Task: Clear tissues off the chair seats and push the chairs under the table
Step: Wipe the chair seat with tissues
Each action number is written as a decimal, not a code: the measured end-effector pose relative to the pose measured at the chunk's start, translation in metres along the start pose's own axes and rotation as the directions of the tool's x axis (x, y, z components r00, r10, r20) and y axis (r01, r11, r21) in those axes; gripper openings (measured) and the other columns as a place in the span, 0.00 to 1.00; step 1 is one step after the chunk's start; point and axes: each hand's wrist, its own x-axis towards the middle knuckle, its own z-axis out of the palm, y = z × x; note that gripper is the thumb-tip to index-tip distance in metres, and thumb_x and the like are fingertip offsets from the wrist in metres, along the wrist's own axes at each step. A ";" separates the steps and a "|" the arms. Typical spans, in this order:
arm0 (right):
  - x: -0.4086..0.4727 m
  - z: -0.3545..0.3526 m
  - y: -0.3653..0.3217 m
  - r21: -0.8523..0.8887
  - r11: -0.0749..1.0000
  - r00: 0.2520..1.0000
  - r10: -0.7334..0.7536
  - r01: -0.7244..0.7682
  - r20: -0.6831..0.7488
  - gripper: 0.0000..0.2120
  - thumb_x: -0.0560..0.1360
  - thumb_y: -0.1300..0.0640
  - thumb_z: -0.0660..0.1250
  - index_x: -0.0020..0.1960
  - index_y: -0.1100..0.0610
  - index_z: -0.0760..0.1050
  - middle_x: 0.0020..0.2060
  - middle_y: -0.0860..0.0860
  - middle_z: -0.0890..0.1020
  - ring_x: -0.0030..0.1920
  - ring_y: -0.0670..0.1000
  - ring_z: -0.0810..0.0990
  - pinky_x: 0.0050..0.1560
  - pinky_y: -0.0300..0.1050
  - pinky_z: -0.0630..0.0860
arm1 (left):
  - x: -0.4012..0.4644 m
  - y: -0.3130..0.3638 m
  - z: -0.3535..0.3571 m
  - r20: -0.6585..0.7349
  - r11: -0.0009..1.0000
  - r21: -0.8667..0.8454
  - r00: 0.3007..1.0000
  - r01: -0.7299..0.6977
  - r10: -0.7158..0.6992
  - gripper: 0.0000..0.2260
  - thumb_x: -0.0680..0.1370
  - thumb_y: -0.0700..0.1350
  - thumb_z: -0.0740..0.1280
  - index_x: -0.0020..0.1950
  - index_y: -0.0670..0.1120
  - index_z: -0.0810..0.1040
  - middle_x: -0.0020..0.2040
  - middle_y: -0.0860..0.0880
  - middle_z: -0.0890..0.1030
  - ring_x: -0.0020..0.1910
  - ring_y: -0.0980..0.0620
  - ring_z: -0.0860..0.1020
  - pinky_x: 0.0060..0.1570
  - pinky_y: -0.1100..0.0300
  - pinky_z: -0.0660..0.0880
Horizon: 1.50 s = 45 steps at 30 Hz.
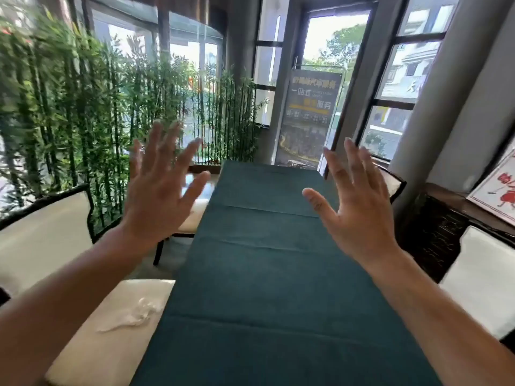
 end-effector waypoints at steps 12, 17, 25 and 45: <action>-0.056 0.036 -0.143 0.107 0.986 0.987 -0.138 0.129 0.085 0.34 0.81 0.32 0.52 0.82 0.43 0.53 0.83 0.48 0.50 0.83 0.52 0.46 0.80 0.60 0.51 | -0.140 -0.119 -0.078 0.066 0.981 0.096 0.983 0.167 -0.174 0.25 0.85 0.57 0.56 0.78 0.45 0.68 0.82 0.42 0.60 0.82 0.40 0.54 0.77 0.36 0.56; -0.066 0.104 -0.178 0.166 0.970 0.963 -0.205 0.176 0.175 0.33 0.81 0.33 0.53 0.82 0.45 0.56 0.83 0.51 0.52 0.83 0.54 0.46 0.81 0.61 0.49 | -0.188 -0.161 -0.070 0.168 0.957 0.166 0.949 0.238 -0.265 0.27 0.84 0.58 0.55 0.79 0.45 0.67 0.82 0.42 0.59 0.82 0.41 0.53 0.76 0.35 0.57; -0.045 0.205 -0.216 0.324 0.935 0.937 -0.232 0.142 0.260 0.32 0.81 0.33 0.53 0.82 0.44 0.56 0.83 0.50 0.52 0.83 0.53 0.47 0.80 0.61 0.53 | -0.195 -0.232 -0.061 0.214 0.951 0.262 0.952 0.161 -0.220 0.25 0.85 0.59 0.56 0.77 0.48 0.70 0.81 0.44 0.62 0.81 0.38 0.56 0.75 0.34 0.58; 0.025 0.310 -0.393 0.254 0.967 0.962 -0.039 -0.032 0.271 0.31 0.81 0.35 0.55 0.82 0.43 0.56 0.83 0.50 0.52 0.83 0.53 0.48 0.79 0.57 0.53 | -0.192 -0.455 0.006 0.291 0.975 0.084 0.931 0.207 -0.223 0.26 0.84 0.59 0.58 0.79 0.48 0.68 0.82 0.44 0.59 0.82 0.39 0.53 0.77 0.36 0.54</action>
